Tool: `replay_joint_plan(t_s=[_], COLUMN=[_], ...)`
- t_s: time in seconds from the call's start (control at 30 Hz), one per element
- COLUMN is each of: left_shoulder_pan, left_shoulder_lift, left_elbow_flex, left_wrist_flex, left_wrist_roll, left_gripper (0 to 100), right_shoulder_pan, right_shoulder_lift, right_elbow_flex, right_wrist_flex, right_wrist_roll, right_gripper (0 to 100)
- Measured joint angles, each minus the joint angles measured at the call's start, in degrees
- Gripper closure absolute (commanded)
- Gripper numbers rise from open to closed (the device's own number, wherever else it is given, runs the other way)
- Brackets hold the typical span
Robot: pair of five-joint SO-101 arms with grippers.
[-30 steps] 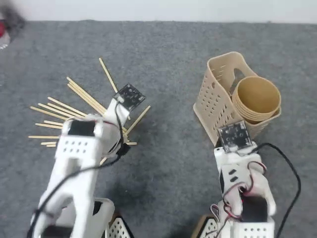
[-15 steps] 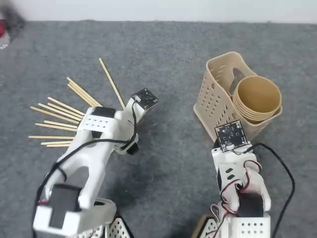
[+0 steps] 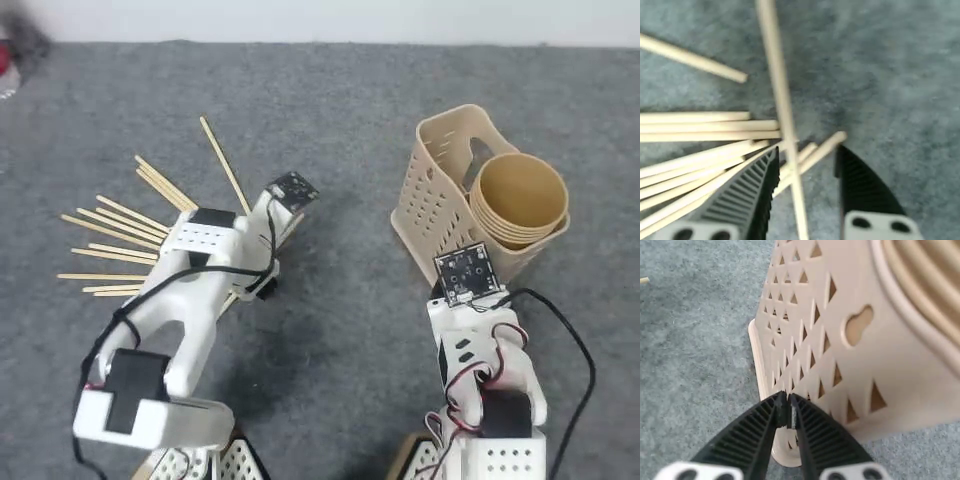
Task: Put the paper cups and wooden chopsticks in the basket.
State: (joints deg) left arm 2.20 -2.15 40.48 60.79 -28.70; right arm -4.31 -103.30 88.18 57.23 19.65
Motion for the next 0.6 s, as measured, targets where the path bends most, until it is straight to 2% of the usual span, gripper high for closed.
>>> replay_joint_plan(t_s=[0.17,0.4,0.6], left_shoulder_pan=[-2.64,-1.05,1.58], left_shoulder_lift=[2.37,4.66,3.16], left_elbow_flex=[-0.09,-2.2,-2.29], left_wrist_flex=[-0.97,1.93,2.55], left_wrist_roll=[0.09,-2.46,-2.81], left_gripper=[77,99,99], right_shoulder_pan=[0.0,0.0,0.0], right_shoulder_lift=[0.0,-0.18,0.0], right_elbow_flex=[0.0,0.88,1.93], right_wrist_flex=[0.0,-0.26,-1.14], right_wrist_roll=[0.0,0.0,0.0], right_gripper=[99.1,99.1,99.1])
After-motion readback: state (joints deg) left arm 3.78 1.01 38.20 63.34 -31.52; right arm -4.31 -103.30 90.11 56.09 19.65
